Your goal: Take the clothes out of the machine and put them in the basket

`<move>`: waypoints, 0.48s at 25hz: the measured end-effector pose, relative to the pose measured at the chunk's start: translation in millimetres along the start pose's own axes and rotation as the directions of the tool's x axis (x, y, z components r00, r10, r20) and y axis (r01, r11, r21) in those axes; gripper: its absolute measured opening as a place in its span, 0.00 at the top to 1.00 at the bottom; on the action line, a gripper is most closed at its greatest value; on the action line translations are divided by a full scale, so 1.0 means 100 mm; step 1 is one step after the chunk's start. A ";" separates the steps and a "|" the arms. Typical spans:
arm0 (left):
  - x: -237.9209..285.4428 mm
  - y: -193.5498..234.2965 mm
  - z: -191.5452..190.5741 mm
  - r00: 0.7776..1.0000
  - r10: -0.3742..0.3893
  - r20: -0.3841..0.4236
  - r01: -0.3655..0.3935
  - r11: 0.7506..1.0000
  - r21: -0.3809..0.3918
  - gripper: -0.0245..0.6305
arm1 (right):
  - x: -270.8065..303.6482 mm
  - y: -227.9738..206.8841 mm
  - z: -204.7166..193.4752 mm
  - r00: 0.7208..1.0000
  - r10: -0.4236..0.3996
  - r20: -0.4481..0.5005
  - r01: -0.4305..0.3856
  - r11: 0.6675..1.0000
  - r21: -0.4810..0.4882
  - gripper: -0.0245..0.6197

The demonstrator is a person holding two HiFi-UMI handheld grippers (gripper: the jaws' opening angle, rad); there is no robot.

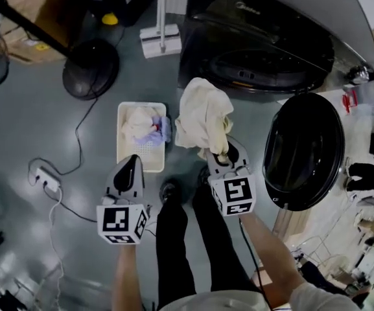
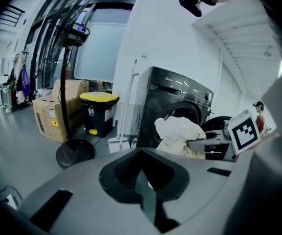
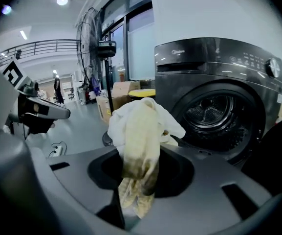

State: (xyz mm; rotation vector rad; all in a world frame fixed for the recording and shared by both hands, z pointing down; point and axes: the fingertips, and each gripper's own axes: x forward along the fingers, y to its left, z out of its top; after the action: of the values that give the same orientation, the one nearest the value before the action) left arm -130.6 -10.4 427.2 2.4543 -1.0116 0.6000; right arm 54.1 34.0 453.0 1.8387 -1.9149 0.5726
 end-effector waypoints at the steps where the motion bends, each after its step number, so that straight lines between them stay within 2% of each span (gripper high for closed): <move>1: -0.07 0.07 -0.04 1.000 0.013 0.001 -0.013 1.000 -0.006 0.93 | 0.03 0.14 -0.01 1.000 0.021 -0.002 -0.021 1.000 -0.012 0.74; 6: -0.37 0.47 -0.24 0.996 0.087 0.012 -0.086 0.995 -0.059 0.93 | 0.17 0.85 -0.04 0.991 0.135 -0.022 -0.136 0.989 -0.058 0.74; 12: -0.63 0.87 -0.49 0.985 0.172 0.021 -0.168 0.977 -0.133 0.93 | 0.37 1.54 -0.15 0.965 0.255 -0.060 -0.259 0.961 -0.092 0.74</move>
State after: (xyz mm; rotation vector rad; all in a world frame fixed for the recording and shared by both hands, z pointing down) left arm -246.2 -6.9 451.9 2.2863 -1.2433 0.5308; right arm -101.2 17.9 486.1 1.5127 -2.1259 0.5851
